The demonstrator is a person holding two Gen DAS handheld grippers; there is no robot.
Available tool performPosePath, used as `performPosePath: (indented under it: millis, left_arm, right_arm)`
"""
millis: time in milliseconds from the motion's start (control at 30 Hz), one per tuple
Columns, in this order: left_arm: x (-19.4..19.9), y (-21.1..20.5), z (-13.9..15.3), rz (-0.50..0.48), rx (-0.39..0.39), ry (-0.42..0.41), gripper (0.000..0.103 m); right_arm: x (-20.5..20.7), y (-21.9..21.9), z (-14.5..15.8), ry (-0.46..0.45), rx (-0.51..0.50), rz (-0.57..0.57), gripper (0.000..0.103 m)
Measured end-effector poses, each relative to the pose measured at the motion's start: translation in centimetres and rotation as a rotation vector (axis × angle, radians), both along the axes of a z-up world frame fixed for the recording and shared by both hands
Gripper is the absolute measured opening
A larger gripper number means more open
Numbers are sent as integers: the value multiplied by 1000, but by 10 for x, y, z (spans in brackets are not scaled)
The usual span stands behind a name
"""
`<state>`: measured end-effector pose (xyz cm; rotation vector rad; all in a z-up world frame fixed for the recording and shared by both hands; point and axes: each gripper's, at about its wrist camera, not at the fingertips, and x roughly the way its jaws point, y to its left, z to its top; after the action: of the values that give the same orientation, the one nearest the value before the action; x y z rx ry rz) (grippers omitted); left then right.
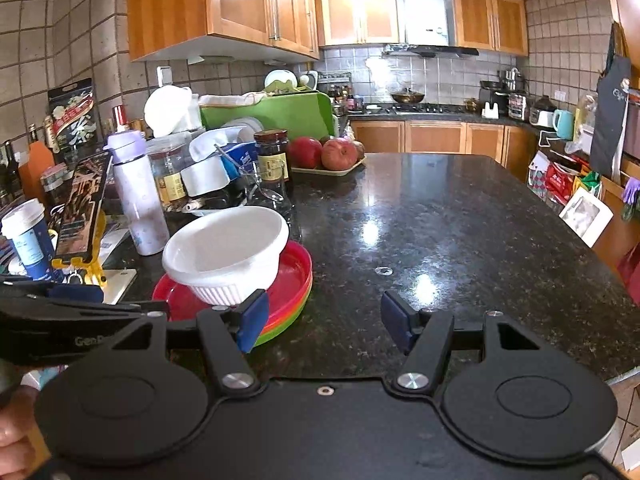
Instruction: Organize plates and bowls
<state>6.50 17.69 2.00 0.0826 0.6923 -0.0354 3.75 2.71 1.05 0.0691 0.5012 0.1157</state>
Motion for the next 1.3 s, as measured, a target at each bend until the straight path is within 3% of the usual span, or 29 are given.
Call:
performPosePath:
  millis: [1300]
  left_arm:
    - [-15, -11, 0, 24, 8, 0, 70]
  right_arm:
    - [-15, -10, 0, -17, 26, 30, 65]
